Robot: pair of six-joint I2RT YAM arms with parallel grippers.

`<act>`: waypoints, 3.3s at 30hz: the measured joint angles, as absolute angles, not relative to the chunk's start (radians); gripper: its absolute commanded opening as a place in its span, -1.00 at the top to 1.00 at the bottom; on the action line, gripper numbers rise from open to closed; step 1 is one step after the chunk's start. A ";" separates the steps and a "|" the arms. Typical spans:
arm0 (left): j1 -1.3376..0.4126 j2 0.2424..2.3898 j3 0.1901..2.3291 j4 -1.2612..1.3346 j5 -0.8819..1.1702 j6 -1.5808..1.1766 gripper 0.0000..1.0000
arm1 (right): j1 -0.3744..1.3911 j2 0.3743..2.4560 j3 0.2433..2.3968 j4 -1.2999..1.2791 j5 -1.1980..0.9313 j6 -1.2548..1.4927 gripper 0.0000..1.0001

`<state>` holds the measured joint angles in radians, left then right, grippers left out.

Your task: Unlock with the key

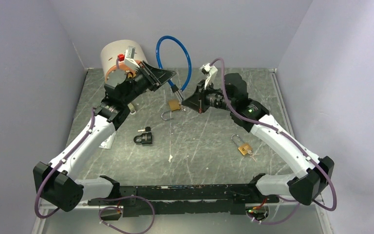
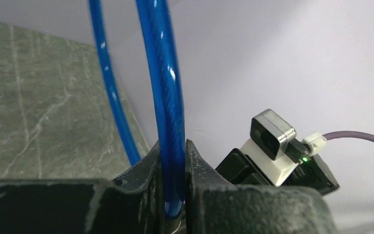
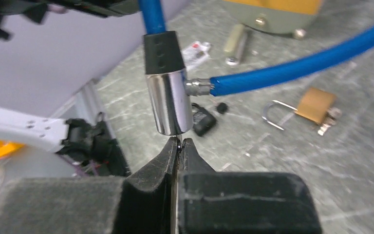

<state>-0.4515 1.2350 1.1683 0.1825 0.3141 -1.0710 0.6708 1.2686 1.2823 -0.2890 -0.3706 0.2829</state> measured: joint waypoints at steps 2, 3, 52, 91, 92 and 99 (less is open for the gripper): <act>-0.451 1.235 1.168 0.210 0.331 -1.084 0.95 | 0.640 1.257 1.255 -0.228 -0.487 0.310 1.00; -0.448 1.235 1.168 0.226 0.345 -1.095 0.95 | 0.633 1.254 1.245 -0.200 -0.527 0.326 1.00; -0.431 1.274 1.066 0.693 0.551 -1.225 0.95 | 0.439 1.274 1.101 0.379 -0.531 1.112 1.00; -0.378 1.961 1.660 -0.510 0.355 -0.486 0.91 | 0.141 1.550 1.053 -0.378 -0.182 0.612 1.00; -0.363 1.990 1.686 -0.535 0.342 -0.464 0.90 | 0.141 1.585 1.069 -0.377 -0.193 0.613 1.00; -0.246 2.149 1.800 -0.647 0.305 -0.342 0.78 | 0.171 1.806 1.229 -0.373 -0.253 0.639 0.93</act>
<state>-0.2462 2.1490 1.8004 -0.6468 0.3050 -0.3420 0.1715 1.8065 1.2285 -0.3729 -0.2527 0.6392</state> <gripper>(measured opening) 0.164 0.132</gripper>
